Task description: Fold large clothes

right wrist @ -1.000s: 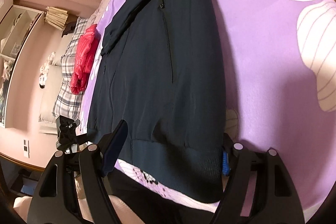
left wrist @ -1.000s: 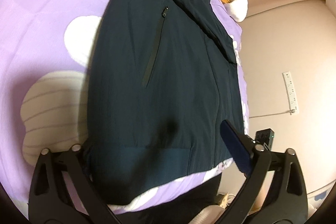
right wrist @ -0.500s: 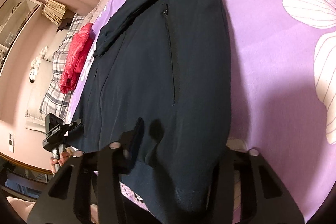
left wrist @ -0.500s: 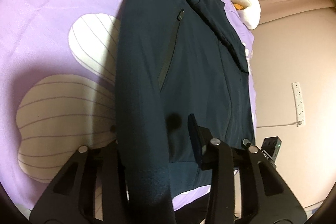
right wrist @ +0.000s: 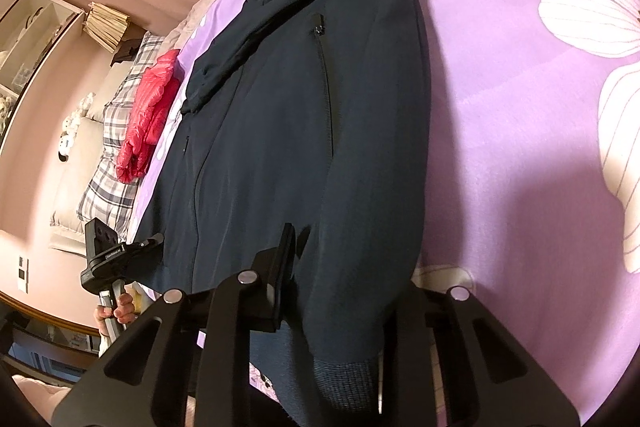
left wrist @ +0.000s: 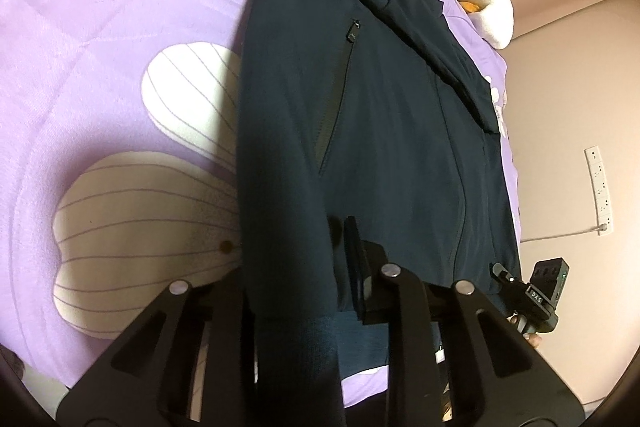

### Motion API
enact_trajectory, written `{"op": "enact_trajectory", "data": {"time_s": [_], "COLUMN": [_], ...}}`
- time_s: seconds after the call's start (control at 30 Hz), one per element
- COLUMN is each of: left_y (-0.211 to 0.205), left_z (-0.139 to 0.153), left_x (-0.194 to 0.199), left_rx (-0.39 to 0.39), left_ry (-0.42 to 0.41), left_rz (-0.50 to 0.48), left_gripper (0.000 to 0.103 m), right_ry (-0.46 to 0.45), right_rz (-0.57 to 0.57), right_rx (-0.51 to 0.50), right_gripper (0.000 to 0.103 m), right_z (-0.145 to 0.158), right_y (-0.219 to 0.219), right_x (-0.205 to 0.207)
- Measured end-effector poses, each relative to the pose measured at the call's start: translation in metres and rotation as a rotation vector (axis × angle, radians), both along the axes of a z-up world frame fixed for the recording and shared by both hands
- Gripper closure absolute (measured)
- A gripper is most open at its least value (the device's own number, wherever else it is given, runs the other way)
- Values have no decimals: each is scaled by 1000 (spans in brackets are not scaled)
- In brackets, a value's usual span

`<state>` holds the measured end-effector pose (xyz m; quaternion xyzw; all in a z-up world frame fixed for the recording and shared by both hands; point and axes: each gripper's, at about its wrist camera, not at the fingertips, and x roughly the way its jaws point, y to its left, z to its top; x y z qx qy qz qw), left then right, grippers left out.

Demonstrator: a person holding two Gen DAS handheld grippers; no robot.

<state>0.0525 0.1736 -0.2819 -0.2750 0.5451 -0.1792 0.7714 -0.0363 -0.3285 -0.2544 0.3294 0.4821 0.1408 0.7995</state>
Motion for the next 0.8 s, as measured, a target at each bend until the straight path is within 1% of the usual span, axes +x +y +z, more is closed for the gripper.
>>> {"op": "enact_trajectory", "data": {"time_s": [0.3,0.5,0.8], "left_y": [-2,0,-2], "left_z": [-1,-4,-2], "left_x": [-1,-1,-7], "left_rx": [2,-11,17], "left_ry": [1,9,-11], "left_rz": [6,21,36], "left_gripper": [81,81,81], "right_ry": [-8,-8,-8], "right_rz": [0,-1,-5], "right_rx": [20,22,25], "right_gripper": [79,79,79], "right_z": [3,4,5], "right_y": [2,2,2], "right_x": [0,0,-1]}}
